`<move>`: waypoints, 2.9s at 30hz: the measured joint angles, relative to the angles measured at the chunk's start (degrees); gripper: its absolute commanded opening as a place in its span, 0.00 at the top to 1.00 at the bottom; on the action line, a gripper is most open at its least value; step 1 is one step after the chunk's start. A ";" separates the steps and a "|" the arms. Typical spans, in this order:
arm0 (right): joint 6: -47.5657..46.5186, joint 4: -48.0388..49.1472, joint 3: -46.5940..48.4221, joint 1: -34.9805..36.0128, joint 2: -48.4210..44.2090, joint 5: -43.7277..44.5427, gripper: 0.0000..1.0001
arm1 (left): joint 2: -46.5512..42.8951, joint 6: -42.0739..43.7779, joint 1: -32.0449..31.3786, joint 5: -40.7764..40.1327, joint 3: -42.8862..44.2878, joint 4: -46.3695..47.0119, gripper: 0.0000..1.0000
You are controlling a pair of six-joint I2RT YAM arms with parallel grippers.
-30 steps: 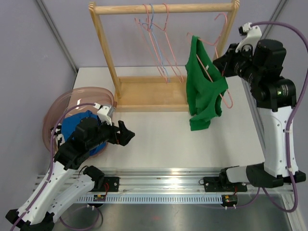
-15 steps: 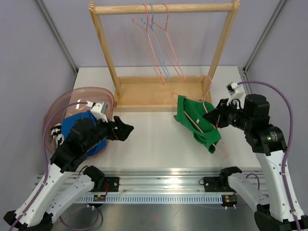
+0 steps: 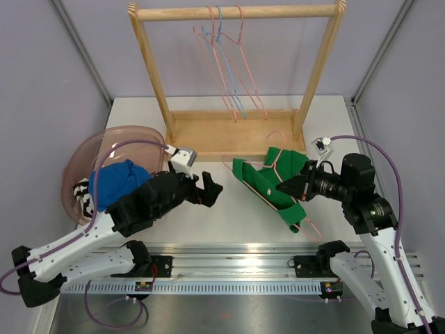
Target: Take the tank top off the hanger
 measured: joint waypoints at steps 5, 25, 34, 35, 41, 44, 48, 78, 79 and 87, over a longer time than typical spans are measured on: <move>2.38 2.45 -1.51 0.24 -1.95 -2.78 1.00 | 6.82 3.26 -9.33 -5.90 1.46 2.84 0.05; 2.91 -0.72 1.11 0.46 -7.56 -10.91 1.00 | 18.88 5.81 -12.92 -15.91 6.95 8.90 0.99; -5.20 -6.82 2.23 0.57 -6.32 -10.47 1.00 | 14.93 -3.21 -12.90 -28.98 7.80 -2.01 1.00; -5.97 -6.99 2.23 0.57 -6.12 -11.08 1.00 | 13.51 -5.42 -12.52 -30.58 7.80 -4.35 1.00; -6.71 -3.17 1.22 0.59 -8.31 -17.44 1.00 | 3.93 -14.34 -6.29 -33.75 7.76 -14.36 1.00; -5.81 0.42 -0.04 0.61 -10.43 -19.45 1.00 | 1.31 -15.96 -3.96 -32.41 7.74 -16.02 1.00; -3.41 5.11 -1.84 0.61 -10.69 -20.61 1.00 | 0.02 -15.93 -1.46 -27.21 6.93 -15.76 1.00; 20.48 76.30 -37.05 0.66 -35.54 39.91 1.00 | 3.61 -9.40 -9.70 20.11 -16.13 14.34 1.00; 19.89 74.90 -36.94 0.66 -36.24 42.45 1.00 | 3.78 -9.55 -9.99 19.10 -16.22 13.68 0.97; 8.15 40.65 -14.95 0.66 -23.02 47.28 1.00 | 1.90 -10.97 -10.95 7.85 -14.03 2.49 0.51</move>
